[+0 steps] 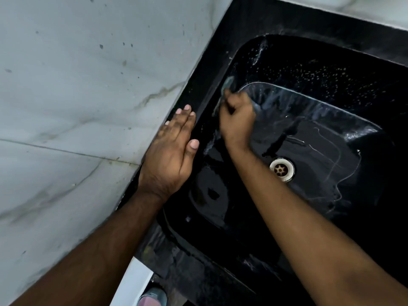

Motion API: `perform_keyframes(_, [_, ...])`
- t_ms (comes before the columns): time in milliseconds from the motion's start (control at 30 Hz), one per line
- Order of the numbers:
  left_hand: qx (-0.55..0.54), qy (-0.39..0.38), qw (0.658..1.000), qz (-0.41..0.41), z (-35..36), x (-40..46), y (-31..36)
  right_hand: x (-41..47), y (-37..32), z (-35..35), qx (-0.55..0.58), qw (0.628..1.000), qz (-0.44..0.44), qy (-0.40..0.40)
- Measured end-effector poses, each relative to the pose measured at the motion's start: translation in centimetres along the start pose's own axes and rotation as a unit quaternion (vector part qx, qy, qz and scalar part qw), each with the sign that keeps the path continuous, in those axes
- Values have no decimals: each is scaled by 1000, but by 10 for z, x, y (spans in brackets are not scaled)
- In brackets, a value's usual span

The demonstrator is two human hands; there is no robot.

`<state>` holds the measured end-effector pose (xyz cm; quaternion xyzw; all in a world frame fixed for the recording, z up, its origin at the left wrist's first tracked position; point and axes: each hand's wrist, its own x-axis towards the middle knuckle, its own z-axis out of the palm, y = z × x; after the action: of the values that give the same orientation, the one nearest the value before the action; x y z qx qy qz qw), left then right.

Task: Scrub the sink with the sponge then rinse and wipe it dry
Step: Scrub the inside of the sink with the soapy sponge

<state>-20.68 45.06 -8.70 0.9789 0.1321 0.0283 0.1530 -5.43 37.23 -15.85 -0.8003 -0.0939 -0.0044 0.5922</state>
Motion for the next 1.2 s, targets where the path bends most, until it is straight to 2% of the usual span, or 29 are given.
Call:
perform_keyframes(67, [1, 1, 1000, 2, -1, 1, 0, -35, 11, -3, -10, 998, 0, -64])
perform_keyframes(133, [5, 5, 1000, 1, -1, 2, 1, -42, 33, 0, -56, 989, 44, -127])
perform_keyframes(167, [5, 6, 1000, 1, -1, 2, 1, -32, 43, 2, -80, 985, 72, -131])
perform_keyframes(267, [-2, 6, 1000, -1, -1, 2, 2, 15, 39, 7, -99, 987, 109, -65])
perform_keyframes(367, [-5, 7, 1000, -1, 0, 2, 0, 32, -4, -1, -45, 997, 62, 9])
perform_keyframes(433, [-8, 10, 1000, -4, -1, 3, 1, 5, -29, -4, 19, 999, 27, 29])
perform_keyframes(500, [-13, 10, 1000, -4, 0, 3, 1, -38, -29, -3, 36, 999, 18, 7])
perform_keyframes(567, [-12, 12, 1000, -4, 0, 2, 0, -62, -5, 2, 16, 995, 88, -54])
perform_keyframes(667, [-12, 18, 1000, -5, 0, 2, 1, -47, 35, 9, -49, 977, 178, -112])
perform_keyframes(767, [-11, 18, 1000, -4, 1, 2, 1, -17, 14, 5, -60, 975, 198, -80])
perform_keyframes(867, [-8, 16, 1000, -2, 0, 3, 0, -31, -31, -4, -5, 991, 131, -40])
perform_keyframes(967, [-4, 16, 1000, -3, 0, 4, 0, -81, -38, -10, 36, 992, 101, -69])
perform_keyframes(1067, [-5, 20, 1000, -7, 0, 4, 0, -87, 4, 1, 10, 970, 209, -127])
perform_keyframes(1133, [-7, 20, 1000, -9, 1, 2, 1, -68, 42, 15, -11, 960, 251, -126])
perform_keyframes(1200, [-5, 19, 1000, -9, 2, 2, 1, -45, 34, 15, -28, 960, 260, -102])
